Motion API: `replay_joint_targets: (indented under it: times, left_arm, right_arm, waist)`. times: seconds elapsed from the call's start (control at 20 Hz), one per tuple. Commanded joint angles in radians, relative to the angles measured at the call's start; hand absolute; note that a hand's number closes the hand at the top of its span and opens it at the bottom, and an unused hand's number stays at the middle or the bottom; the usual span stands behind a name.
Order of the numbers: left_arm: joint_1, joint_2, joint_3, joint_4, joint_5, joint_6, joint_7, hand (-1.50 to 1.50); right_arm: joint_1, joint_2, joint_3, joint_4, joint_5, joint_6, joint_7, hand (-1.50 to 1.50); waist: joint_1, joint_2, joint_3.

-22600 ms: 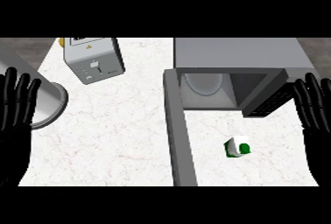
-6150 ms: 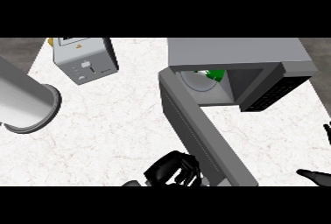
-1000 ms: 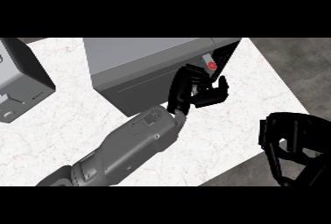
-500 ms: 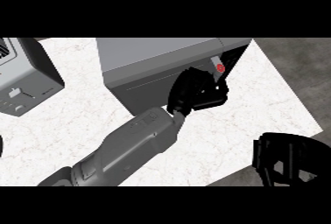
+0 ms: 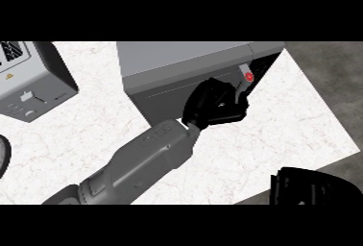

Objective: Pick up the milk, place it into the microwave and close the microwave

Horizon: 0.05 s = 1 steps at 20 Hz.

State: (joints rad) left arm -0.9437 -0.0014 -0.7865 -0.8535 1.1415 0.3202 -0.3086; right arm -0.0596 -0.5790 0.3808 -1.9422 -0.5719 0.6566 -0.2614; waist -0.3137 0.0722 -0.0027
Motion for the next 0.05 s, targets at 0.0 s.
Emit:
replay_joint_targets:
  times: [0.0]
  left_arm:
    - [0.081,0.049,0.105,0.144,0.06,-0.004,-0.045,1.5]
  right_arm:
    - [0.039,0.019,0.023,-0.058,0.027,-0.038,0.007,1.5]
  waist:
    - [0.029,0.011,-0.007]
